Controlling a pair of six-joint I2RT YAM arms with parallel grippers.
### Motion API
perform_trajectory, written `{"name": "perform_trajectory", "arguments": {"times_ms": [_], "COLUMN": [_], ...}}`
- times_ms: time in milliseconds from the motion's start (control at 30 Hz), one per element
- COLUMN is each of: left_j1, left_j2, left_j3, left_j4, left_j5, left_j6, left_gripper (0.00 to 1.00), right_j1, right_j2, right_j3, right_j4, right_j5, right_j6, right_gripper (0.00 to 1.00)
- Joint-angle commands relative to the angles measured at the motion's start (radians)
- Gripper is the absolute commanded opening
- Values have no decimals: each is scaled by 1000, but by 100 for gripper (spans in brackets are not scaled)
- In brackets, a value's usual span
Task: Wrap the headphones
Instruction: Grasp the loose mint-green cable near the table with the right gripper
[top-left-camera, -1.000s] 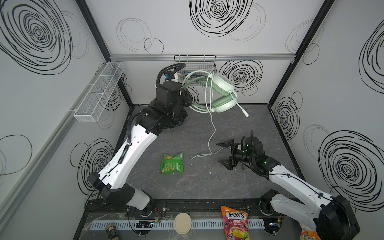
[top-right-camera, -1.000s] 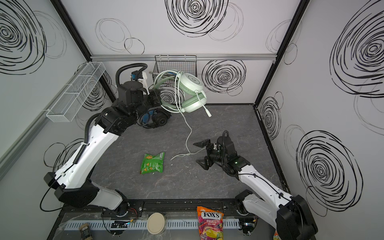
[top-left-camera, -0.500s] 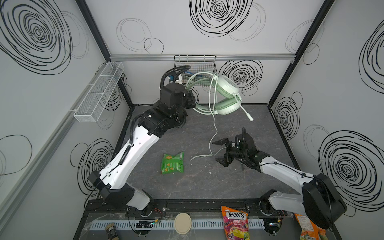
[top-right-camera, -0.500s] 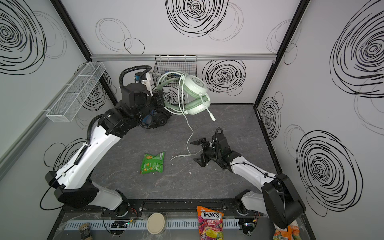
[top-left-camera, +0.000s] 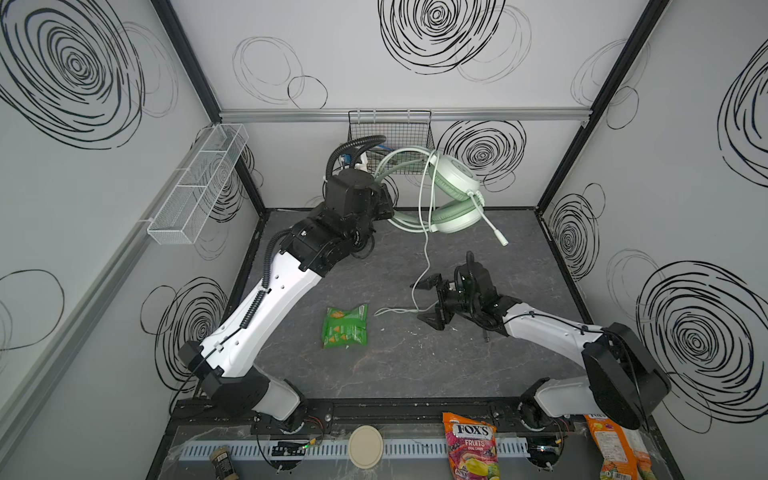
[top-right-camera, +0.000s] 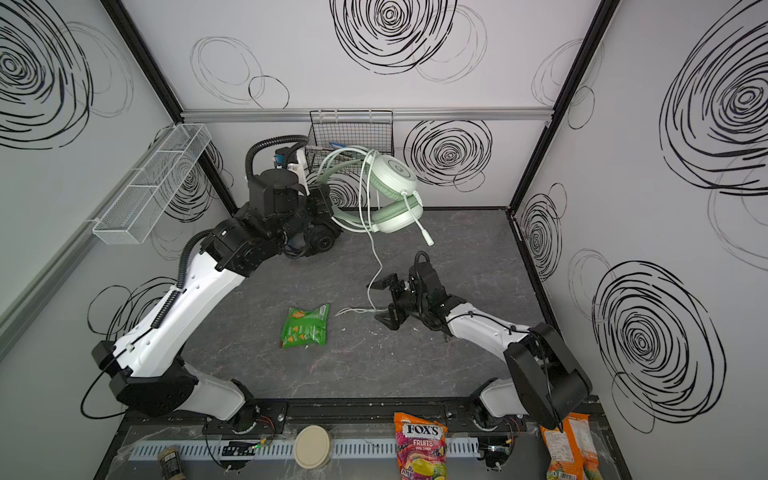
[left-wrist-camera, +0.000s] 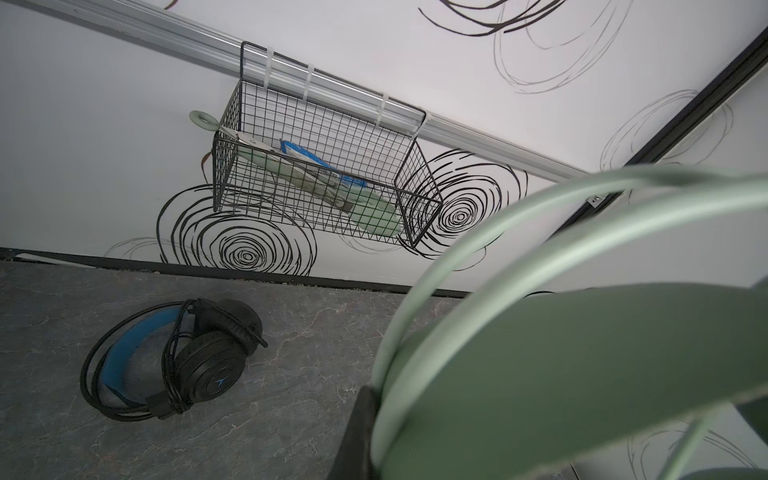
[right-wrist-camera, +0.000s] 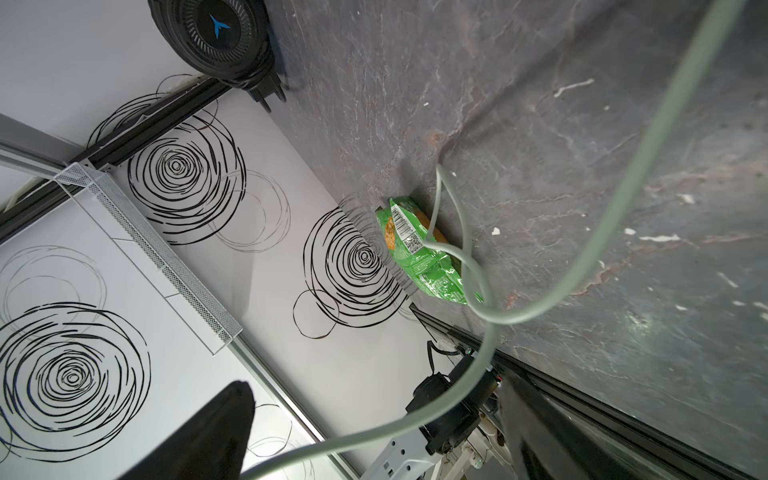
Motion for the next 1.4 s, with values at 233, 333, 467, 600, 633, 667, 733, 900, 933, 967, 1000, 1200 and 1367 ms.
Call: {"name": "perform_trajectory", "arguments": {"times_ms": [233, 333, 467, 600, 633, 667, 733, 900, 933, 967, 1000, 1200, 1367], "left_j1": [-5, -4, -5, -5, -5, -5, -5, -5, -5, -5, -5, -4, 1], "left_j2": [-46, -55, -64, -71, -73, -73, -73, -72, -71, -71, -71, -82, -90], "left_j3": [-8, -19, -29, -46, -50, -51, -51, -54, -57, -59, -61, -76, -80], "left_j4": [155, 163, 166, 170, 171, 173, 173, 176, 175, 175, 175, 175, 175], "left_j5": [3, 23, 44, 54, 56, 59, 64, 73, 73, 75, 76, 75, 78], "left_j6": [-32, -47, -68, -79, -80, -83, -85, -88, -89, -89, -90, -90, -91], "left_gripper": [0, 0, 0, 0, 0, 0, 0, 0, 0, 0, 0, 0, 0], "right_j1": [17, 20, 21, 21, 21, 21, 21, 31, 36, 40, 41, 41, 34], "right_j2": [12, 50, 92, 123, 129, 135, 143, 191, 201, 207, 209, 216, 212], "right_j3": [15, 49, 74, 87, 88, 88, 86, 103, 114, 123, 125, 118, 111], "right_j4": [38, 32, 49, 63, 70, 75, 80, 143, 143, 140, 140, 150, 126], "right_j5": [-11, -14, -17, -19, -20, -20, -17, -48, -52, -52, -50, -45, -40], "right_j6": [3, -12, -16, -16, -16, -16, -15, 3, -2, -4, -4, -1, -23], "right_gripper": [95, 94, 92, 85, 85, 85, 85, 86, 86, 86, 86, 66, 42]}}
